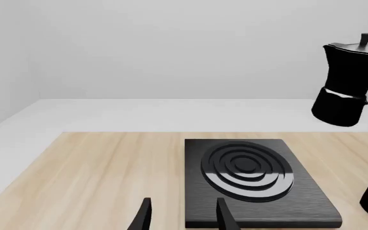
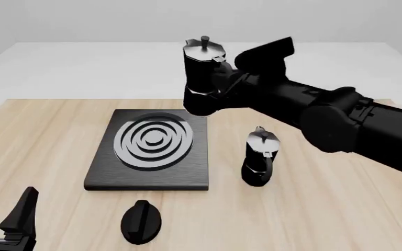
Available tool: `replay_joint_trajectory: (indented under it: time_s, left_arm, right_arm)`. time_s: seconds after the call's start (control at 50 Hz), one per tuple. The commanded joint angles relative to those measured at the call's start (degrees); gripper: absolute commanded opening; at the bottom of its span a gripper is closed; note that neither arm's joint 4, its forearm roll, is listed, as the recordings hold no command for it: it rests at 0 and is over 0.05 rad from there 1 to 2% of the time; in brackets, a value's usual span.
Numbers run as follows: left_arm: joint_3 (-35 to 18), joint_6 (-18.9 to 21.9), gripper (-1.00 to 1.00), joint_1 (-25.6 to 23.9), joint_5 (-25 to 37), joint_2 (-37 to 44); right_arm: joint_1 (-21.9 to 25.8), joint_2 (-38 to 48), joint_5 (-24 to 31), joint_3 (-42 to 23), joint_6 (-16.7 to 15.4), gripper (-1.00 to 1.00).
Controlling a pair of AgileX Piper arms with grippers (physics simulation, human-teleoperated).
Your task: Put the right moka pot on the stove.
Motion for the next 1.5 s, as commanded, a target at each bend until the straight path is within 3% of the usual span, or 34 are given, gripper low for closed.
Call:
replay_joint_trajectory:
  time_s: [0.02,0.54,1.28,1.5]
  left_arm:
    - [0.00,0.00,1.00,0.00,0.00,0.00]
    - [0.00,0.00,1.00,0.00,0.00,0.00]
    - [0.00,0.00,1.00,0.00,0.00,0.00]
    - [0.00,0.00,1.00,0.00,0.00,0.00]
  right_arm:
    - [2.69,4.50,-1.94,-3.69,0.50,-1.00]
    - [7.29,16.52,-0.51,-16.00,-0.35,-1.00]
    - [4.28,25.51,-2.85,-20.38,0.23,-1.00]
    - [4.61,27.50,-3.76,-20.90,1.70,-1.00]
